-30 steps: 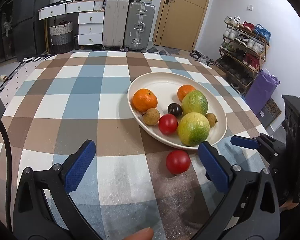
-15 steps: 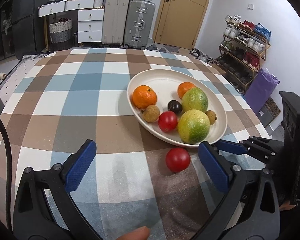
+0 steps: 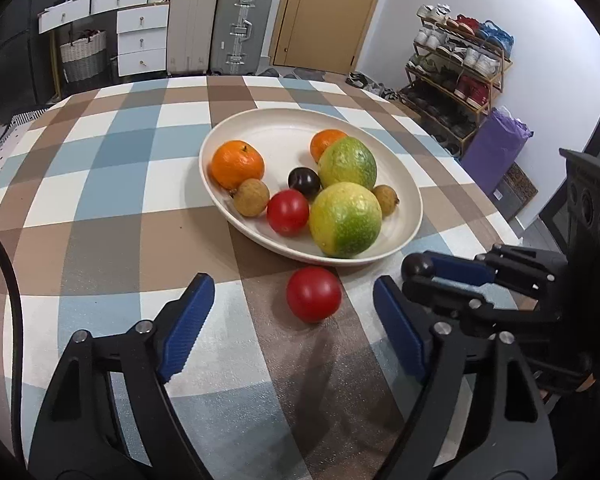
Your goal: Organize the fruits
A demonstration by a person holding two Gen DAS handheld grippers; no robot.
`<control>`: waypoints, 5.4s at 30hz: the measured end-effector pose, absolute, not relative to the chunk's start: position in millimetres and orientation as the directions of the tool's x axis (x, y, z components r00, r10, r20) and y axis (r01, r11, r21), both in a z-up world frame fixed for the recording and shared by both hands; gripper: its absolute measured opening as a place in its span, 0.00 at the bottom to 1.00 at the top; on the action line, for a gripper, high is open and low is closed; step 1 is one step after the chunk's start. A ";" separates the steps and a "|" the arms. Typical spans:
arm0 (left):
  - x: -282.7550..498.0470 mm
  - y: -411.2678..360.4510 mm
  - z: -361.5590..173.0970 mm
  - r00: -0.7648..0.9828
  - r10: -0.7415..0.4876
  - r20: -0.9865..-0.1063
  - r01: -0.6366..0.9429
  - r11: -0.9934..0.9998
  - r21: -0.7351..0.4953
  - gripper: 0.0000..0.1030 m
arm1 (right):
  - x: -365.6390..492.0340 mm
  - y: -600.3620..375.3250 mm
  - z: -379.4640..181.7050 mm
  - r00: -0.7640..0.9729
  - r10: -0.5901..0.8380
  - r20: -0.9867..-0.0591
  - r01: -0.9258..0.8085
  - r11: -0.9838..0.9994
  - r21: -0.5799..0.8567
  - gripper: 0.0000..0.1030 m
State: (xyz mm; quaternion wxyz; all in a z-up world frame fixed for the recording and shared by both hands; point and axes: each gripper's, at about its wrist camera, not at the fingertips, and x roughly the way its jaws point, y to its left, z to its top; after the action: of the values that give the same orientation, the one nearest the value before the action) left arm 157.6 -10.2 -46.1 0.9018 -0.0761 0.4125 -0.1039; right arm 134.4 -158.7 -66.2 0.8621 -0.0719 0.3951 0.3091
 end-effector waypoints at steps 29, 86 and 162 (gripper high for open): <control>152.1 -11.7 -39.3 0.630 -0.371 -0.682 0.222 0.928 -0.300 0.27 | 141.8 -180.4 -51.5 0.554 0.504 -0.662 -0.549 0.820 0.164 0.27; 233.4 -7.2 -21.0 0.769 -0.203 -0.606 0.096 0.974 -0.204 0.27 | 222.0 -191.8 -51.1 0.628 0.460 -0.628 -0.428 0.878 0.215 0.27; 113.3 -2.6 -4.5 0.884 -0.094 -0.457 0.034 0.990 -0.137 0.99 | 125.0 -204.5 -22.2 0.760 0.510 -0.403 -0.526 0.847 0.078 1.00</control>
State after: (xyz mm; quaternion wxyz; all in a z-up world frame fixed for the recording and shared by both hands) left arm 113.3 -2.6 -4.5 0.9686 -0.0628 0.2381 -0.0331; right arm 125.0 -204.5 -22.2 0.9379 -0.0201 0.2090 0.2762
